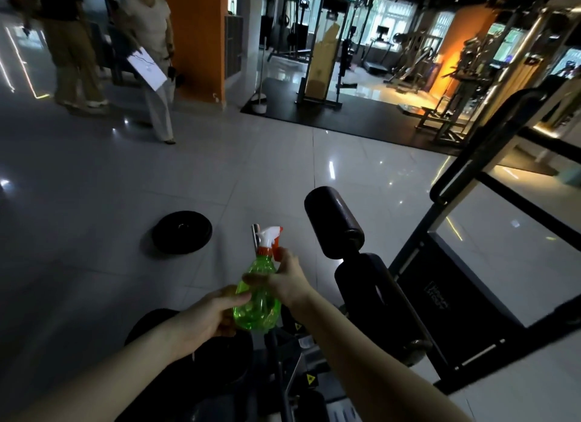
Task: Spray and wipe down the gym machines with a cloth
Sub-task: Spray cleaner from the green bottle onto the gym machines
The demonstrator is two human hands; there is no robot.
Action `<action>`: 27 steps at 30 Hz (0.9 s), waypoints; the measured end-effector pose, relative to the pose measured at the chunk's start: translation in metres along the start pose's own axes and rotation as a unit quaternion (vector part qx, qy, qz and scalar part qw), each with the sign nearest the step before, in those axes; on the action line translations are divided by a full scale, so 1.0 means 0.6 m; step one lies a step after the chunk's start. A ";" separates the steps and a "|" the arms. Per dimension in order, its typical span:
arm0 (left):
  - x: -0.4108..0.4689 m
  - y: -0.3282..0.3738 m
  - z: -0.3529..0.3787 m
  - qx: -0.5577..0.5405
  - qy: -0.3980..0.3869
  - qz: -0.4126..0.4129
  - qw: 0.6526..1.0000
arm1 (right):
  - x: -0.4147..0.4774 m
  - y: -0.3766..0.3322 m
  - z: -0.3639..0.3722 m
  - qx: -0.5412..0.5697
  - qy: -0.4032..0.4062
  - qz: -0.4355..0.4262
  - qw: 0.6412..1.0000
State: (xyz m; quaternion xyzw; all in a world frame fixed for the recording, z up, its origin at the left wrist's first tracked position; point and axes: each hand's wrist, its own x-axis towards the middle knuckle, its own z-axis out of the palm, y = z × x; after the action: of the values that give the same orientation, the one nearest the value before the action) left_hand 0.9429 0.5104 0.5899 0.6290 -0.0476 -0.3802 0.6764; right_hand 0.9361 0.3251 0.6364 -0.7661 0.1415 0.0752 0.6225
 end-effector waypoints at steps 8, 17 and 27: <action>0.016 0.025 0.016 0.005 -0.016 0.020 1.000 | 0.013 -0.013 -0.025 0.024 0.010 -0.031 0.999; 0.047 0.092 0.108 0.049 -0.025 0.055 0.997 | -0.009 -0.037 -0.151 0.028 0.014 -0.107 0.994; 0.116 0.202 0.355 0.075 -0.023 0.066 0.995 | -0.011 -0.071 -0.435 0.071 -0.086 -0.195 0.974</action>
State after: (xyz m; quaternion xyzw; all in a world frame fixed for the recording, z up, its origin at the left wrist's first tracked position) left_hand 0.9318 0.2871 0.7121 0.6646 -0.1324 -0.3447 0.6496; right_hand 0.9270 0.0791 0.7338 -0.7232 -0.0595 0.0073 0.6880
